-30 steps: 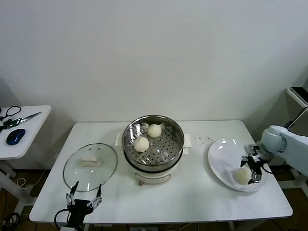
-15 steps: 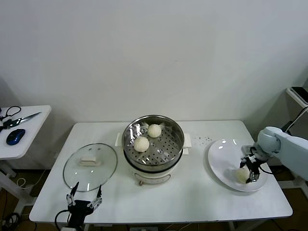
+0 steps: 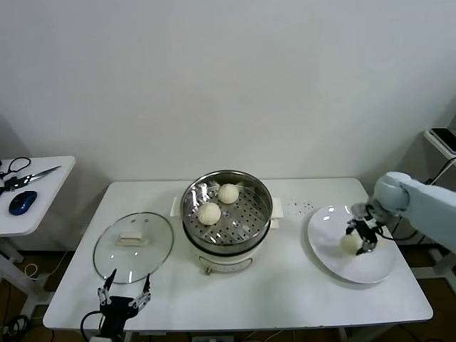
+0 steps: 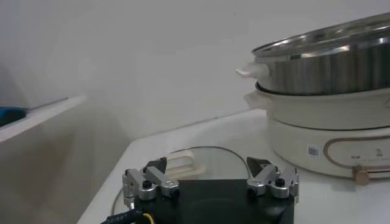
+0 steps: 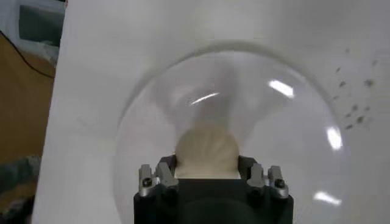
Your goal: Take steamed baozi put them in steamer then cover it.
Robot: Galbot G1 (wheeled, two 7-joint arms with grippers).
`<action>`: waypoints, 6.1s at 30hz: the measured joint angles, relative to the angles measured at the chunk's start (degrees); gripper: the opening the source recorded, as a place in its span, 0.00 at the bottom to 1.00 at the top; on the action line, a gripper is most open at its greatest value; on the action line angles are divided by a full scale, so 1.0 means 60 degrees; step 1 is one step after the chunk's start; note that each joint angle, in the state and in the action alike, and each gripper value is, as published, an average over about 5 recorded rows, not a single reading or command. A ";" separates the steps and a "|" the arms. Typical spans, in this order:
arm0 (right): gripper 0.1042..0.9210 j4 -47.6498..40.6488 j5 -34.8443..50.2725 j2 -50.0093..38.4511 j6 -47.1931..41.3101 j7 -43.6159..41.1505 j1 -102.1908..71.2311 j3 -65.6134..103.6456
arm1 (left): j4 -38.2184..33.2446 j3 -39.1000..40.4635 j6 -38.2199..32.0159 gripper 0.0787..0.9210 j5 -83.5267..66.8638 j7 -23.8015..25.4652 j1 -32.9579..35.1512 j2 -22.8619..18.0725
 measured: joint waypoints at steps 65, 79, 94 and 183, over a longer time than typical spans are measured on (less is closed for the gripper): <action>0.88 0.1254 -0.1181 0.6490 0.4649 0.0195 0.2947 -0.1827 | 0.0027 -0.0186 -0.0058 0.88 -0.0427 -0.0033 0.0219 -0.0077; 0.88 0.0499 0.0817 0.4584 0.2032 0.0692 0.3987 -0.2198 | -0.0160 -0.0198 0.0026 0.88 -0.0412 -0.0029 0.0138 -0.0011; 0.88 0.0116 0.1224 0.0586 -0.0815 0.0267 0.2146 -0.0878 | -0.0371 -0.0164 0.0171 0.88 -0.0256 -0.0005 0.0026 -0.0025; 0.72 -0.1494 0.6510 0.4305 -0.2039 0.0326 0.4377 -0.3268 | -0.0425 0.0351 -0.0049 0.88 -0.0148 0.0005 0.0241 -0.0085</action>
